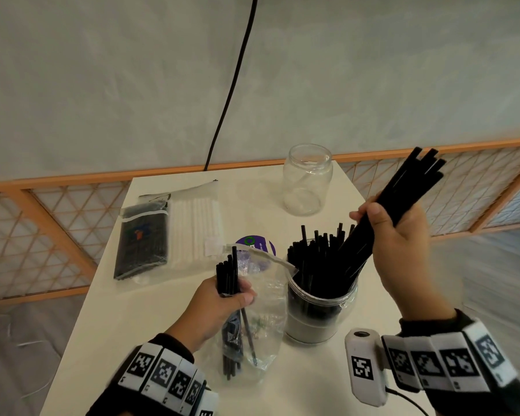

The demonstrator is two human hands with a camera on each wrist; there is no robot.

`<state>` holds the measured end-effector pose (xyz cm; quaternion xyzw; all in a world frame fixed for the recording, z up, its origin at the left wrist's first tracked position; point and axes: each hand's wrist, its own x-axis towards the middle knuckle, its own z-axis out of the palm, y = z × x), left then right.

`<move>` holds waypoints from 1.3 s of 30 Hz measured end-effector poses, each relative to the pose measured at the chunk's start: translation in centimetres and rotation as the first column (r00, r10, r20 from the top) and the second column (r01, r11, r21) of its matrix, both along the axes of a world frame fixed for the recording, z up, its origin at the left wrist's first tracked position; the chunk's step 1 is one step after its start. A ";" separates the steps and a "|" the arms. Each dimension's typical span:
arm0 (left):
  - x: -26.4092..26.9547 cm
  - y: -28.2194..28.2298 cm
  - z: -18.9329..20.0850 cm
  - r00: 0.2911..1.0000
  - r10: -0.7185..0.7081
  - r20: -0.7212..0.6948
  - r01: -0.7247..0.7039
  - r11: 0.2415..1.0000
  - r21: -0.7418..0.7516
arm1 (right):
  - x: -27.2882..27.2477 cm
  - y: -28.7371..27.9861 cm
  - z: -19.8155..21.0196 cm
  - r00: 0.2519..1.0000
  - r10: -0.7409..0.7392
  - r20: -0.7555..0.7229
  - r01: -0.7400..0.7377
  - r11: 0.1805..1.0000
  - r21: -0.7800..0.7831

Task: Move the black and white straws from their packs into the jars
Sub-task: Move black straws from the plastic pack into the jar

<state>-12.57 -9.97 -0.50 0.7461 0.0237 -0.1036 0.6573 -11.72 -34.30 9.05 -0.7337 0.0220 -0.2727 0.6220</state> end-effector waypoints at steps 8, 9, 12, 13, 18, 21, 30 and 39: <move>0.0 0.0 -0.2 1.000 0.003 -0.023 -0.004 1.000 -0.018 | -2.1 2.9 -2.7 0.999 0.014 -0.047 -0.024 0.972 -0.234; -0.1 0.0 -0.2 1.000 0.003 -0.024 -0.004 1.000 -0.020 | -2.4 3.2 -3.2 0.999 -0.001 -0.052 -0.013 0.964 -0.264; -0.1 0.1 -0.2 1.000 -0.001 -0.020 0.001 1.000 -0.018 | -3.0 3.5 -4.7 0.996 -0.072 -0.043 0.054 0.943 -0.329; -0.2 0.1 -0.1 1.000 -0.003 -0.018 0.002 1.000 -0.016 | -3.0 3.5 -5.2 0.995 -0.093 -0.026 0.078 0.935 -0.345; -0.4 0.1 -0.1 1.000 0.006 -0.031 -0.007 1.000 -0.015 | -2.4 2.8 -6.6 0.978 -0.206 0.030 0.201 0.903 -0.380; -0.4 0.1 0.0 0.999 -0.006 -0.040 0.005 1.000 -0.024 | -2.2 2.1 -7.1 0.982 -0.179 -0.057 0.150 0.931 -0.333; -0.5 0.2 0.0 0.999 -0.008 -0.035 0.009 1.000 0.012 | -1.2 0.8 -9.9 0.923 -0.003 -0.384 -0.037 0.995 -0.098; -0.5 0.0 -0.1 0.998 -0.018 -0.052 0.019 0.999 0.032 | -0.3 1.2 -7.3 0.870 0.042 -0.492 -0.252 0.894 -0.371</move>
